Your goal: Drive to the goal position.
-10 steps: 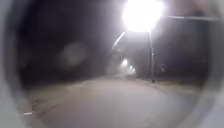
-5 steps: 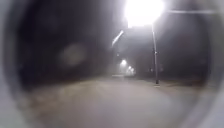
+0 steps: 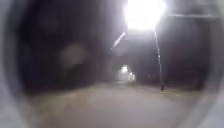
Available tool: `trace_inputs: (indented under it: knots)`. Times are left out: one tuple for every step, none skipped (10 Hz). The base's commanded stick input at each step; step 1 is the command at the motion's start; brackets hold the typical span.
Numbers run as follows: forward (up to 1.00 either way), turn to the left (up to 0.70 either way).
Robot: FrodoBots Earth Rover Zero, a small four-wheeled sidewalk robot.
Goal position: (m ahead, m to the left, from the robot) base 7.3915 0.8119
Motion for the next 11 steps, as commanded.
trace_inputs:
  knots:
    - [1.0, 0.0]
    - [1.0, 0.0]
    - [1.0, 0.01]
    - [1.0, 0.04]
    - [1.0, 0.05]
    - [1.0, 0.08]
    - [1.0, 0.06]
    - [1.0, 0.05]
    - [1.0, 0.05]
    - [1.0, 0.05]
    - [1.0, 0.05]
